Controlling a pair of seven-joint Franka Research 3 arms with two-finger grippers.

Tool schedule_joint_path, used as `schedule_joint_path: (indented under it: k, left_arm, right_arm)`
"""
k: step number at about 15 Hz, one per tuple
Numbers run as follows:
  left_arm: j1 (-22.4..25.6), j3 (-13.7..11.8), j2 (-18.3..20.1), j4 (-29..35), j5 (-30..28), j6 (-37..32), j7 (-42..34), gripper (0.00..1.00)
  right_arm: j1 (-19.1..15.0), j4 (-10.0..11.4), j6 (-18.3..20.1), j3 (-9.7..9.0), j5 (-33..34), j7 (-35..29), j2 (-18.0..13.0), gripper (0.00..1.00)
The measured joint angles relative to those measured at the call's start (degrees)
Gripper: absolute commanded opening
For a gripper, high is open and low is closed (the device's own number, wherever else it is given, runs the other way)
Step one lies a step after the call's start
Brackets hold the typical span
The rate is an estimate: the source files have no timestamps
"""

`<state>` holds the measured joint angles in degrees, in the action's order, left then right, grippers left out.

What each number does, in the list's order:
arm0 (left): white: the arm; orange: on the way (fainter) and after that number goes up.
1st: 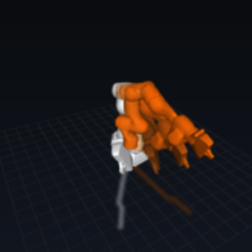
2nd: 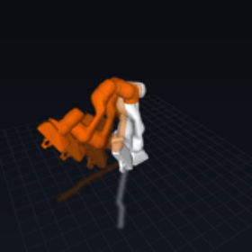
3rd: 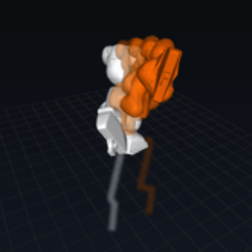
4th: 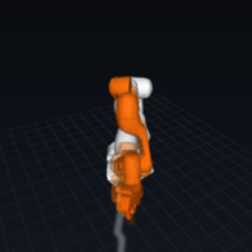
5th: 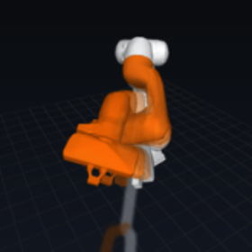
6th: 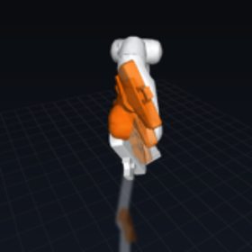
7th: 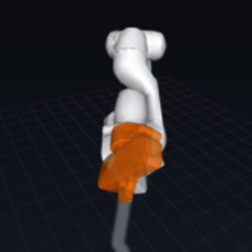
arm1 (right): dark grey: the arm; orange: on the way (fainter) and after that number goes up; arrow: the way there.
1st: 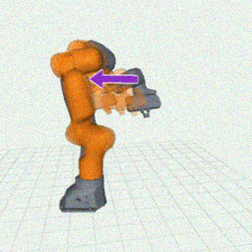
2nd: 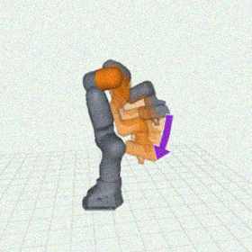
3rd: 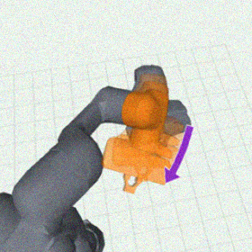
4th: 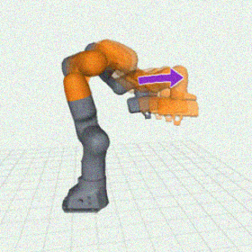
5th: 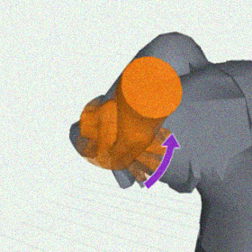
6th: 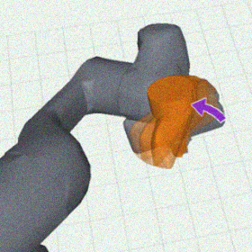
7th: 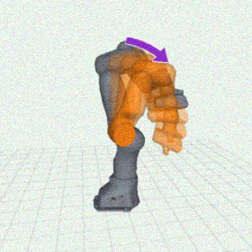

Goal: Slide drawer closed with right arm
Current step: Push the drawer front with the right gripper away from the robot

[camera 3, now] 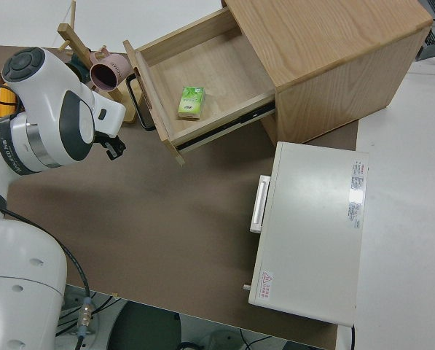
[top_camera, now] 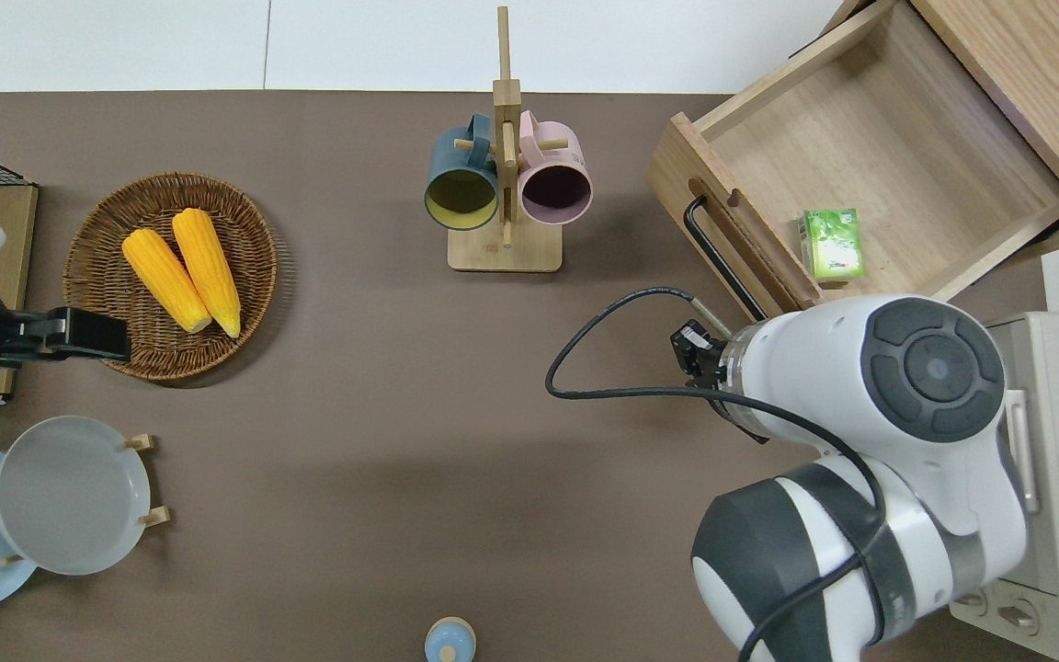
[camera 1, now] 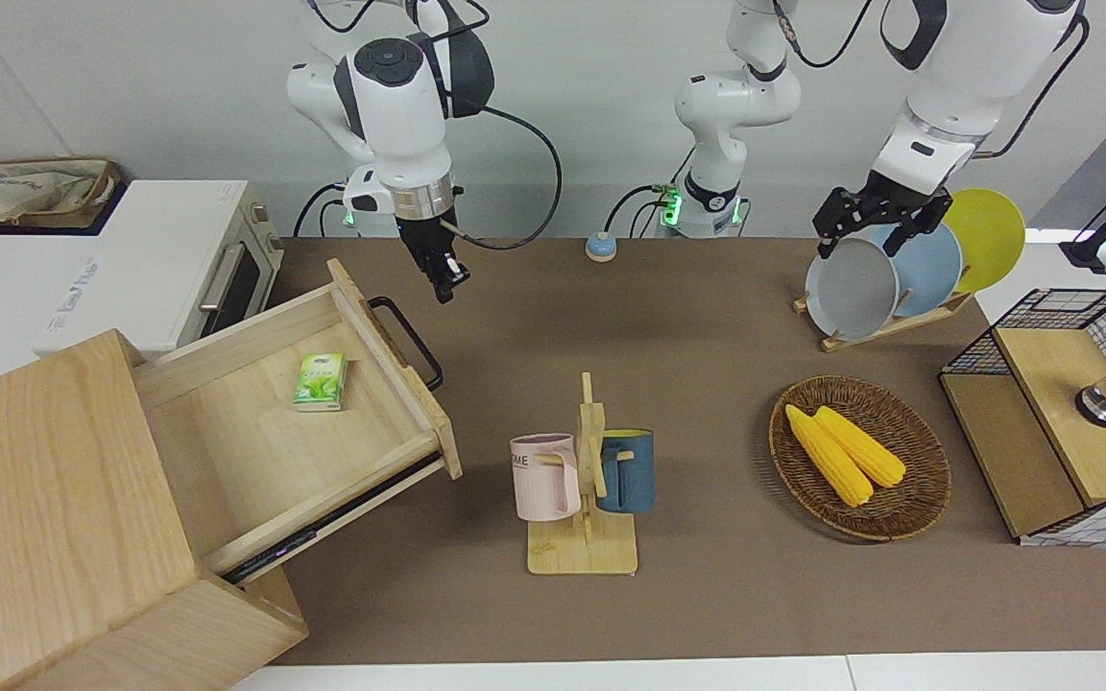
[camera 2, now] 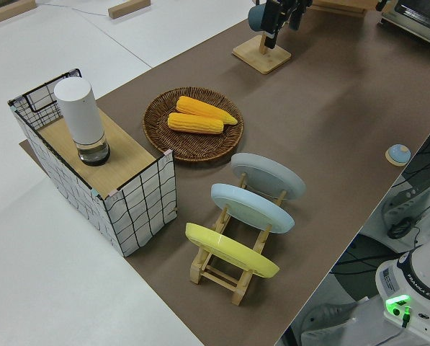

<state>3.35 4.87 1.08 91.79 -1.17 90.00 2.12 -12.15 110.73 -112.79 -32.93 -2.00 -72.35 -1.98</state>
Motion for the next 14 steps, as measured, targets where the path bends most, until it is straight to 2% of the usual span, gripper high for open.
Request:
schedule_joint_path:
  k: [8,14]
  left_arm:
    - [0.00,0.00,0.00,0.00,0.00,0.00,0.00,1.00]
    - [0.00,-0.01,0.00,0.00,0.00,0.00,0.00,1.00]
  right_arm:
    - [1.19,0.48,-2.91,-0.32,6.12,-5.12,3.85,0.000]
    - [1.20,0.06,-4.03,-0.21,10.68,-6.24,5.75,0.000]
